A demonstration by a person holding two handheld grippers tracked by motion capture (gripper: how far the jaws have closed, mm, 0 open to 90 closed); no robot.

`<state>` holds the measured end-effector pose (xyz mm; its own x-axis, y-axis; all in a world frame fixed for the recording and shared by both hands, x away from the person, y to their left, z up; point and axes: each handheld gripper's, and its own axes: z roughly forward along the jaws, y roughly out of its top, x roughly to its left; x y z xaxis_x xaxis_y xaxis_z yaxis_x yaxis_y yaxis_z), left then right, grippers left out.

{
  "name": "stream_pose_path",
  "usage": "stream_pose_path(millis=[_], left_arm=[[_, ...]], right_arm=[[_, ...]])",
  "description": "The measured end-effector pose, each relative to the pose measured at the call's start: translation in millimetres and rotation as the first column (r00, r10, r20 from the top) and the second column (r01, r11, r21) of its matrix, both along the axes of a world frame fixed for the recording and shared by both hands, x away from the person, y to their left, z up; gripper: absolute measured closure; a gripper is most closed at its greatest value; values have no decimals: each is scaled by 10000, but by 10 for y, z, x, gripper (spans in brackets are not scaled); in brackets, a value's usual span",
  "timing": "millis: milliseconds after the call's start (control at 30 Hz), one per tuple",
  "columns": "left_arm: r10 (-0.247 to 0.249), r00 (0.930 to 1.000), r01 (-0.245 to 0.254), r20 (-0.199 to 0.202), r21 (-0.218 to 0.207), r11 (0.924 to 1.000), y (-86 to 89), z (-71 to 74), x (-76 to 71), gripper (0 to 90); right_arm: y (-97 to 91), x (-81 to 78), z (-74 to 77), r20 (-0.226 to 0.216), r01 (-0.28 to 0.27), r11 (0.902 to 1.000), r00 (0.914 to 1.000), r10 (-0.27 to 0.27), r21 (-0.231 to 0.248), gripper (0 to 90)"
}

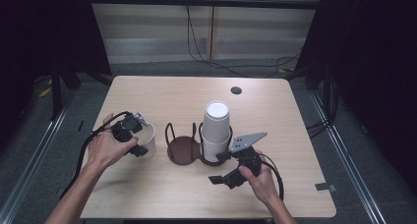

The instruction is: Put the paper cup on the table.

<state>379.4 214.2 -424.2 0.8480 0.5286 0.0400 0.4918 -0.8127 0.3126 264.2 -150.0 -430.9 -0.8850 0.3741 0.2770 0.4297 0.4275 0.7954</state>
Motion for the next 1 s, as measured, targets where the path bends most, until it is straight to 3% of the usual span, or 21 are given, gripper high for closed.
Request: stream_pose_path(millis=[467, 600, 1000], left_arm=[[255, 9996, -257, -72, -307, 9992, 231, -79, -64, 155], [391, 9991, -406, -190, -870, 9954, 308, -91, -101, 160], [545, 9985, -541, 5, -1136, 9921, 441, -89, -209, 164]], right_arm=[[8, 1, -7, -29, 4, 10000, 10000, -4, -16, 145], [4, 2, -6, -41, 19, 10000, 10000, -19, -19, 145], [-8, 1, 0, -42, 64, 10000, 10000, -63, 23, 145]])
